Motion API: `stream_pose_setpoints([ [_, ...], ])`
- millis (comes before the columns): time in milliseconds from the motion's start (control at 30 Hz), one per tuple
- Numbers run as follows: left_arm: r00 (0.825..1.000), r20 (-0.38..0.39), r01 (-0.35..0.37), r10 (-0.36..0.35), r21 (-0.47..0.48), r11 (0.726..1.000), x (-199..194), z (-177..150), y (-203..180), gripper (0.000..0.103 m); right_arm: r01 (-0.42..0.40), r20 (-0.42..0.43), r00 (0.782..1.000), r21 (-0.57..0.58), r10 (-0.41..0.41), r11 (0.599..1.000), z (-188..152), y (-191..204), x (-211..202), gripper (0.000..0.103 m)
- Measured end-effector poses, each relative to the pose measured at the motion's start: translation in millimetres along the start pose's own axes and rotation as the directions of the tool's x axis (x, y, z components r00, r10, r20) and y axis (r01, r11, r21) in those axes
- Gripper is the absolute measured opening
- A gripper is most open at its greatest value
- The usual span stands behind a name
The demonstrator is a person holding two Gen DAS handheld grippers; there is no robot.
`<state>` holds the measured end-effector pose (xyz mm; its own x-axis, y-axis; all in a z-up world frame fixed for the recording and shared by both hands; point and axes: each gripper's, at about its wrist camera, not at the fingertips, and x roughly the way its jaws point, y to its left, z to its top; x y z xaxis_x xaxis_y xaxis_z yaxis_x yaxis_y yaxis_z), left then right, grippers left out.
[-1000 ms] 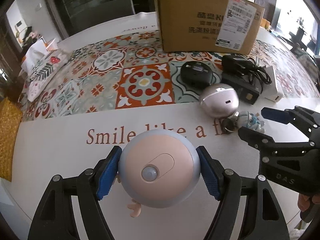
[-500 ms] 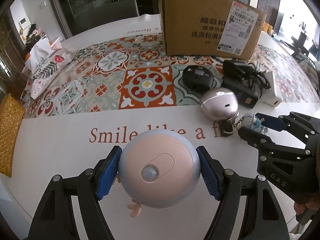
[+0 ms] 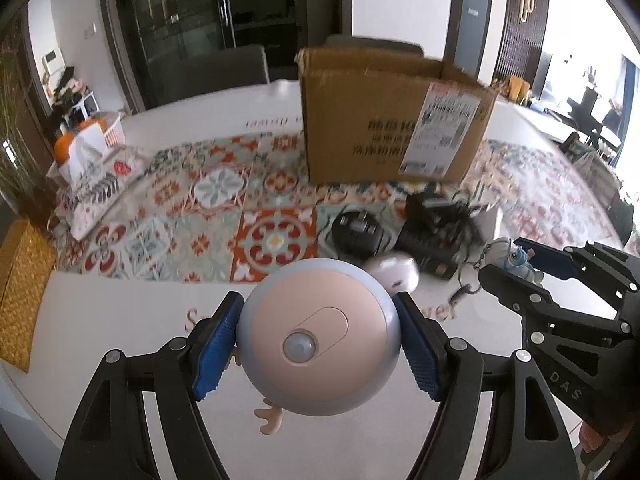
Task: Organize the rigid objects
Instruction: 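Grasp the white masked figurine with the right gripper while the left holds the speaker, then carry the figurine and speaker over the cardboard box with both grippers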
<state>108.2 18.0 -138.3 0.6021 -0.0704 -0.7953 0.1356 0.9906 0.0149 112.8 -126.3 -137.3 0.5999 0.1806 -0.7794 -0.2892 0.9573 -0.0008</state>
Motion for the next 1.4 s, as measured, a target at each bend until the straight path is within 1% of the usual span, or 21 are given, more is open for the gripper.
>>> stream_pose_setpoints([
  [167,0.999,0.049,0.016,-0.016,0.004,1.0,-14,18,-7,0.075,0.028,0.06,0.998,0.015,-0.028,1.0,13,-7,-26,0.038],
  [400,0.993,0.115,0.025,-0.027,0.026,0.999,-33,43,-16,0.075,0.071,0.144,0.987,0.027,-0.075,0.997,34,-19,-54,0.038],
  [467,0.991,0.132,0.032,-0.036,0.028,0.999,-39,51,-18,0.075,0.076,0.165,0.983,0.035,-0.081,0.997,39,-22,-60,0.038],
  [600,0.987,0.157,0.025,-0.031,0.034,0.999,-46,66,-20,0.075,0.085,0.202,0.975,0.05,-0.093,0.995,52,-29,-69,0.038],
  [700,0.985,0.166,0.044,-0.049,0.035,0.998,-49,80,-20,0.075,0.076,0.221,0.971,0.079,-0.092,0.994,65,-36,-74,0.038],
  [900,0.978,0.204,0.036,-0.048,0.06,0.998,-54,108,-21,0.075,0.08,0.266,0.958,0.092,-0.102,0.993,90,-47,-78,0.038],
  [967,0.975,0.217,0.028,-0.041,0.065,0.997,-54,120,-21,0.075,0.077,0.275,0.956,0.097,-0.101,0.992,100,-51,-78,0.038],
  [1100,0.969,0.241,0.033,-0.05,0.073,0.997,-54,140,-20,0.075,0.071,0.297,0.949,0.111,-0.102,0.991,119,-57,-80,0.038],
  [1267,0.963,0.266,0.024,-0.045,0.084,0.996,-51,170,-19,0.075,0.068,0.294,0.951,0.118,-0.101,0.991,143,-65,-75,0.038],
  [1400,0.961,0.274,0.018,-0.041,0.086,0.996,-46,191,-20,0.075,0.073,0.281,0.953,0.137,-0.11,0.988,165,-76,-69,0.038],
])
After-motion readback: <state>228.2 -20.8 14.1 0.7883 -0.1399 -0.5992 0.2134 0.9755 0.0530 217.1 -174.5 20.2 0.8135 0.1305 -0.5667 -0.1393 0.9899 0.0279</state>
